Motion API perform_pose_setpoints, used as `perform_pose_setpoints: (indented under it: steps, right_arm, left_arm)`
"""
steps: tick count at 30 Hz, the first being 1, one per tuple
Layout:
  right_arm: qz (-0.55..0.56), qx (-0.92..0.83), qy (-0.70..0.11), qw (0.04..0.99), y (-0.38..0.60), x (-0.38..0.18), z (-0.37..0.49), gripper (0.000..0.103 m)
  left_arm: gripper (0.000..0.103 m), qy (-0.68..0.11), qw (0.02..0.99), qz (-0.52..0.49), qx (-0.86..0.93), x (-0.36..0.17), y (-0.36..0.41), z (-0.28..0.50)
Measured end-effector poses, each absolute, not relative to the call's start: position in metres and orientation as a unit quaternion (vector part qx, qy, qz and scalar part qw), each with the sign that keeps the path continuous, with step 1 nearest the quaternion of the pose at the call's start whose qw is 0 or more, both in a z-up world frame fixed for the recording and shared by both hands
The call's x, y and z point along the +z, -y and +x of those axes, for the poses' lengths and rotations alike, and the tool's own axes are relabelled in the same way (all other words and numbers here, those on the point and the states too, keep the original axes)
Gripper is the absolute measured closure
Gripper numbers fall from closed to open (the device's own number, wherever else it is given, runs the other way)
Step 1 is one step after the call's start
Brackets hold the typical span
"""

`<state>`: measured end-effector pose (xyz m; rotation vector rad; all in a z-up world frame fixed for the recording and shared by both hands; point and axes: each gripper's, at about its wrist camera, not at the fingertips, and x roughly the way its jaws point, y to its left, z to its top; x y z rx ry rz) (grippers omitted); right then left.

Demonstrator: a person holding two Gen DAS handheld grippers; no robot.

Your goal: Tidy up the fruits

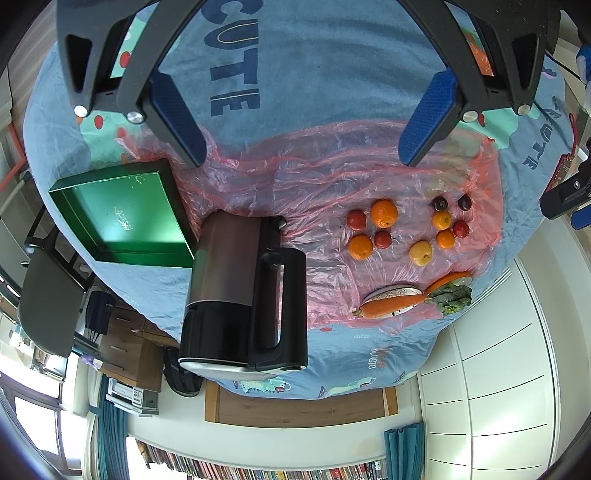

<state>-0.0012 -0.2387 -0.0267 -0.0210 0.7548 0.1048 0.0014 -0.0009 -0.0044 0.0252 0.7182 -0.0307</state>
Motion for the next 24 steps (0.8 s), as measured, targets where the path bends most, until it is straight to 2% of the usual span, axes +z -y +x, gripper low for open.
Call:
perform_pose_setpoints:
  steps: [24]
  right_arm:
    - [0.007,0.063,-0.379,0.923,0.2381,-0.0305,-0.0022,0.0]
  left_arm:
    - [0.001,-0.354,0.935,0.008,-0.014,-0.007,0.0065,0.0015]
